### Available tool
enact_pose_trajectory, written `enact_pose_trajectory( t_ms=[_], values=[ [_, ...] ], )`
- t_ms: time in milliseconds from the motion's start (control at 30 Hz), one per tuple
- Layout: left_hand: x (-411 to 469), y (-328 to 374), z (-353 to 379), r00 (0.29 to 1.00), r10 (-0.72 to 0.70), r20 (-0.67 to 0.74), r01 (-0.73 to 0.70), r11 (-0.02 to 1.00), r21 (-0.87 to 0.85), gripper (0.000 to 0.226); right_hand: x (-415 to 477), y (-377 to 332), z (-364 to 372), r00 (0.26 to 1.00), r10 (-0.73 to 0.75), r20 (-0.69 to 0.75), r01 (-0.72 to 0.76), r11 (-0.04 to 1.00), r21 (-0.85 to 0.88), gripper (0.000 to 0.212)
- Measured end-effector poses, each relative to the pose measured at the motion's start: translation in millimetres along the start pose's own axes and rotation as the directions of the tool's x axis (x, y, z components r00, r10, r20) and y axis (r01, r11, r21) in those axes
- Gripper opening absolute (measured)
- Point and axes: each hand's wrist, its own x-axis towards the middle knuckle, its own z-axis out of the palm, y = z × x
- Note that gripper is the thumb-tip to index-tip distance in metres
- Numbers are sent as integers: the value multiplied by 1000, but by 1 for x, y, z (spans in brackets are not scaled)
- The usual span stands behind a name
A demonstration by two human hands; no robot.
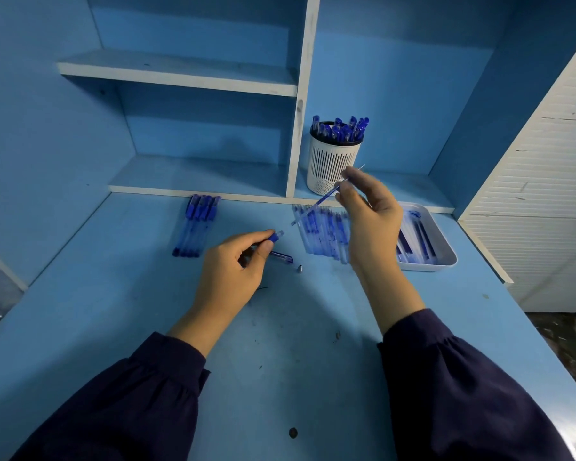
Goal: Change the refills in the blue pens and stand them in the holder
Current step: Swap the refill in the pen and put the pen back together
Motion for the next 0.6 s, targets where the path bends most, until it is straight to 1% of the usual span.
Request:
enact_pose_trajectory(
  t_ms=[33,100,200,267,333,400,467,533,600],
  values=[
    [1,-1,0,1000,11,-8,-11,1000,12,20,9,2,-1,1000,16,14,-15,1000,-21,21],
    [6,-2,1,999,41,-27,-40,999,23,22,24,9,-1,991,98,86,-87,989,-121,23],
    [13,-4,3,995,91,-47,-89,995,42,26,42,24,4,939,257,228,-178,932,-315,26],
    [19,-7,4,991,120,-57,-116,991,63,27,49,31,10,898,326,296,-174,880,-443,28],
    [23,-9,5,988,140,-63,-134,988,80,27,55,35,16,868,352,350,-107,820,-562,30],
    [28,-12,7,986,148,-73,-142,987,82,27,61,38,21,851,349,392,-20,768,-640,29],
    [33,-14,9,985,153,-78,-147,986,82,26,66,40,25,838,340,426,84,691,-718,27],
    [37,-16,11,987,145,-74,-140,987,76,26,70,41,28,826,336,453,181,602,-777,24],
    [40,-17,12,989,123,-77,-118,991,63,26,71,44,29,819,339,463,224,554,-802,21]
  ],
)
